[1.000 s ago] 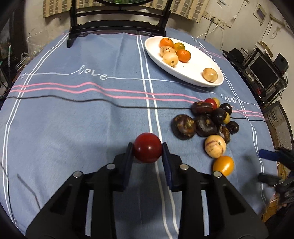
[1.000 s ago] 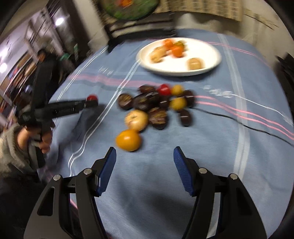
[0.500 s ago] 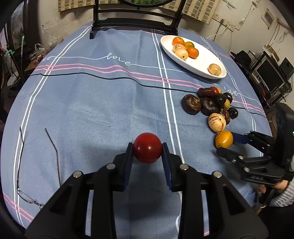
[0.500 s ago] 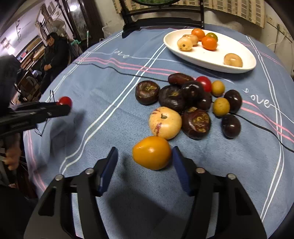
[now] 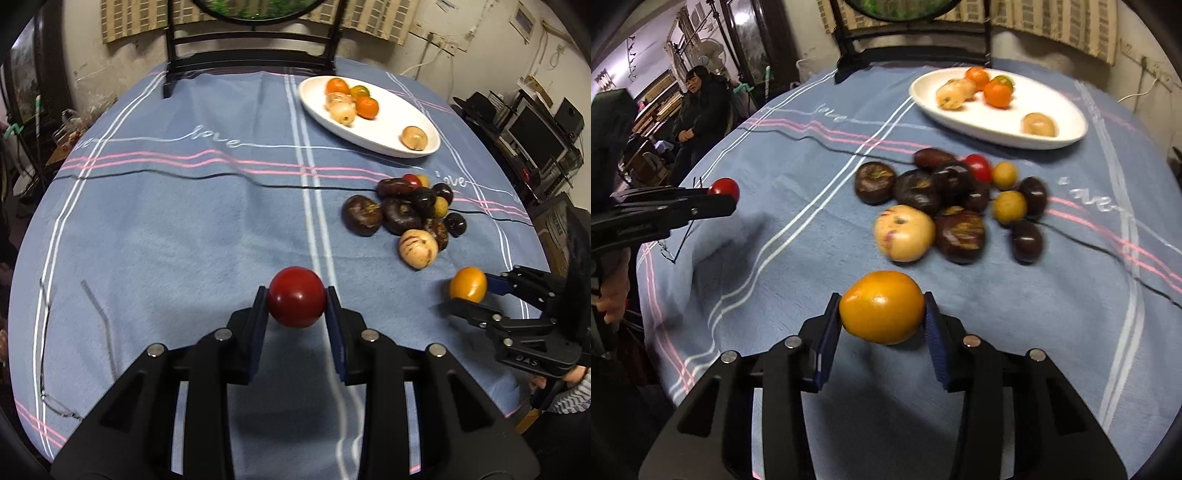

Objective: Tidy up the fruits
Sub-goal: 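Carry the tomato and yellow-orange fruit to the plate and open both tools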

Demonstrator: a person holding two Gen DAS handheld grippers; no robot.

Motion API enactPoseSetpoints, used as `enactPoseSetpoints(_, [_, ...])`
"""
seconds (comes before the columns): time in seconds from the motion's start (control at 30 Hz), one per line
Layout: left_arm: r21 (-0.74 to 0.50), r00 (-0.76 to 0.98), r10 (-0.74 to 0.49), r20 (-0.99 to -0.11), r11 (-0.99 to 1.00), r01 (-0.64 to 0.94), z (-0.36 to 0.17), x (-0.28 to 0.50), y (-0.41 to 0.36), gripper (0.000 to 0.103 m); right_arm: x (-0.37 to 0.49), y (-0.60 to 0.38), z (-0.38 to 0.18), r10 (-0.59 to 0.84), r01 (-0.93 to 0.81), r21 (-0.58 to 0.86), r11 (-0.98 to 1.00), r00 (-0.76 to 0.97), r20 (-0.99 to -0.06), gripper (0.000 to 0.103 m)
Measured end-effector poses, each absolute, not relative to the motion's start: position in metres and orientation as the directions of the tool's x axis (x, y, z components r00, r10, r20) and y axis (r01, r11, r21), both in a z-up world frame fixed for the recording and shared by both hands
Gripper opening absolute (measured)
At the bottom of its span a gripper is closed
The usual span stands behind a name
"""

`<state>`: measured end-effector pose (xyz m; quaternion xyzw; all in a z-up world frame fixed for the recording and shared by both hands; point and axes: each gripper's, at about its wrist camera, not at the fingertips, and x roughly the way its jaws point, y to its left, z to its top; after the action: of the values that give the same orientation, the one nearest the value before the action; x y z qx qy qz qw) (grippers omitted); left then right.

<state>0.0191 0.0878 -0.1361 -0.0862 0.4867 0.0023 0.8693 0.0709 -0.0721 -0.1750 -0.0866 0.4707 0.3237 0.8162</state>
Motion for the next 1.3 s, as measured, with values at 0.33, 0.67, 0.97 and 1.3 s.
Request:
enactPoseSetpoints(0.33, [-0.151, 0.556, -0.15, -0.817, 0.988, 0.044, -0.119, 0.075, 0.043, 0.031, 0.086, -0.134, -0.145, 0.412, -0.482, 0.166, 0.86, 0.466, -0.783, 0.044])
enactPoseSetpoints(0.67, [-0.144, 0.574, -0.17, -0.801, 0.985, 0.091, -0.105, 0.165, 0.032, 0.031, 0.164, -0.131, -0.117, 0.425, -0.455, 0.175, 0.873, 0.536, -0.73, 0.044])
enactPoseSetpoints(0.97, [-0.176, 0.55, -0.203, -0.81, 0.979, 0.102, -0.12, 0.241, 0.021, 0.031, 0.254, -0.107, -0.117, 0.452, -0.477, 0.178, 0.861, 0.553, -0.7, 0.044])
enactPoseSetpoints(1.3, [-0.212, 0.501, -0.226, -0.835, 0.973, 0.086, -0.15, 0.274, 0.009, 0.05, 0.326, -0.091, -0.146, 0.394, -0.434, 0.146, 0.889, 0.563, -0.726, 0.068])
